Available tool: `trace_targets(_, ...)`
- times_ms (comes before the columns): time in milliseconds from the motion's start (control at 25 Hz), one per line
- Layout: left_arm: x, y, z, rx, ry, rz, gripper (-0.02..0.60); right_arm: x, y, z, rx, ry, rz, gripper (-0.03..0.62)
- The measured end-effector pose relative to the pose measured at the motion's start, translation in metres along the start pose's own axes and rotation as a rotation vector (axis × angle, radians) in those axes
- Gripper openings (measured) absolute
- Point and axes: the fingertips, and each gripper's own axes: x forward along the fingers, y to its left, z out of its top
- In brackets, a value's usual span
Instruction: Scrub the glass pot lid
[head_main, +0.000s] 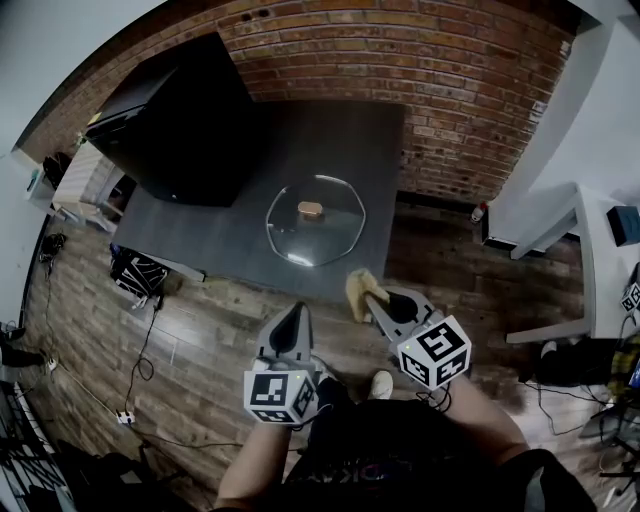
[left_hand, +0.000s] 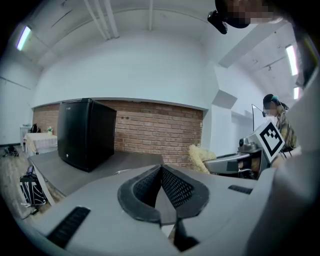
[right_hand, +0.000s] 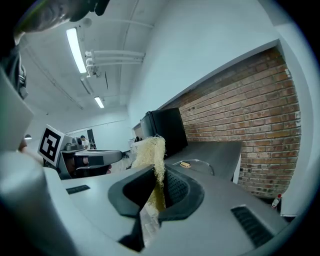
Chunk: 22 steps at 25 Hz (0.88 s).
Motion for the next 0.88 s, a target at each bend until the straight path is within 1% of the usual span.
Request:
trace_targets(160,0.003,0.0,-0.002,-0.001,0.009,0.002,0.034,0.001,-0.002,0.001,0.002,-0.008,0.016,0.048)
trace_targets(440,0.013,0.002,-0.001,0.01,0.02,0.019,0.034,0.004,-0.017,0.005,-0.002,-0.007,0.011,0.048)
trace_targets(880,0.033,0.028,0.007,0.033,0.035,0.07,0.034,0.033,-0.039,0.012,0.031,-0.008,0.034,0.048)
